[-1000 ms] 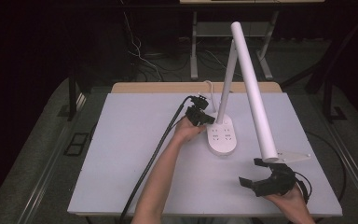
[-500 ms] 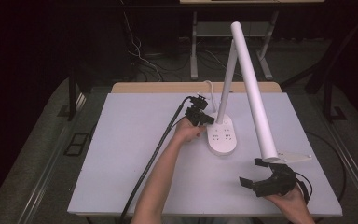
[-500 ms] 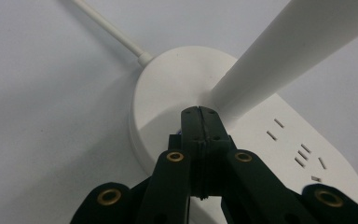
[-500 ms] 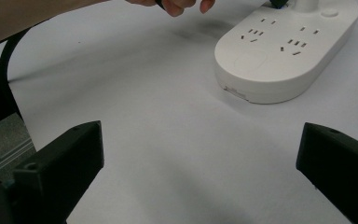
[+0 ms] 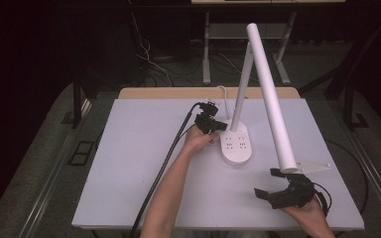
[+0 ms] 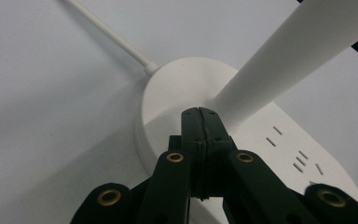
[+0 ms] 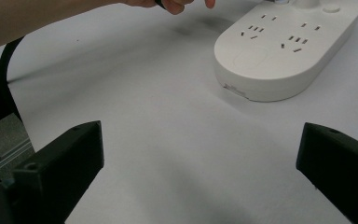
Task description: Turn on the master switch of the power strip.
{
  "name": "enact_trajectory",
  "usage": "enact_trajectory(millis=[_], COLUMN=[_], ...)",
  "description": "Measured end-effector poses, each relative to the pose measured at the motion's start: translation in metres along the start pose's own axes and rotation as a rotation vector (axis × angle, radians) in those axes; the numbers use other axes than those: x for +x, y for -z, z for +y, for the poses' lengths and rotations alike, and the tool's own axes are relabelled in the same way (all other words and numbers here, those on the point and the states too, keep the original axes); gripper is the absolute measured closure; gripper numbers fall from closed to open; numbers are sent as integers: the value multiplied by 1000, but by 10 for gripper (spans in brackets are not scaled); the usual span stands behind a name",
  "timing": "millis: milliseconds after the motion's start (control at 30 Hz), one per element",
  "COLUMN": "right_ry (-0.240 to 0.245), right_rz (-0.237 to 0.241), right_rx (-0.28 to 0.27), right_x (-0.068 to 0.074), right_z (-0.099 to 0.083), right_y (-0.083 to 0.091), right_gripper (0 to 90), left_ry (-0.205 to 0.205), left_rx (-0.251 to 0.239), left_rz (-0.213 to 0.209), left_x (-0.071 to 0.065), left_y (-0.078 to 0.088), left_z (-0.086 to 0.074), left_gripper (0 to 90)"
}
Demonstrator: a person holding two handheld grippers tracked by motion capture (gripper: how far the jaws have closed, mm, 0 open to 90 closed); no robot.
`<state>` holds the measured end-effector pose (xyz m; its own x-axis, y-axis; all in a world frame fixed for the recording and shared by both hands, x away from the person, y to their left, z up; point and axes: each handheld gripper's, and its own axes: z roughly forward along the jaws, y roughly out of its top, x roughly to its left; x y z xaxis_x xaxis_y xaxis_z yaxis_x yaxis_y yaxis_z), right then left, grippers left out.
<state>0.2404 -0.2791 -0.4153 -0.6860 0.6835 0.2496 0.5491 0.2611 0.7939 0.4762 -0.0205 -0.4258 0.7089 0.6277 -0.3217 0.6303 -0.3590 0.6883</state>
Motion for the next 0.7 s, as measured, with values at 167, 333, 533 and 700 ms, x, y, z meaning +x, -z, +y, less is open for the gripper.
enact_trajectory(millis=[167, 333, 533, 700], right_ry=[1, 0, 0, 1], right_rz=[-2, -2, -3, -3], right_rx=[0, -1, 0, 0], right_x=[-2, -2, -2, -2], right_z=[0, 0, 0, 0], right_y=[0, 0, 0, 0], right_gripper=[2, 2, 2, 2], left_ry=[23, -4, -88, -90], left_rx=[-18, -44, -29, -69], left_rz=[-6, -15, 33, 26], left_x=[4, 3, -1, -4], left_y=[4, 15, 33, 45], left_z=[1, 4, 9, 8], left_gripper=[896, 848, 846, 801])
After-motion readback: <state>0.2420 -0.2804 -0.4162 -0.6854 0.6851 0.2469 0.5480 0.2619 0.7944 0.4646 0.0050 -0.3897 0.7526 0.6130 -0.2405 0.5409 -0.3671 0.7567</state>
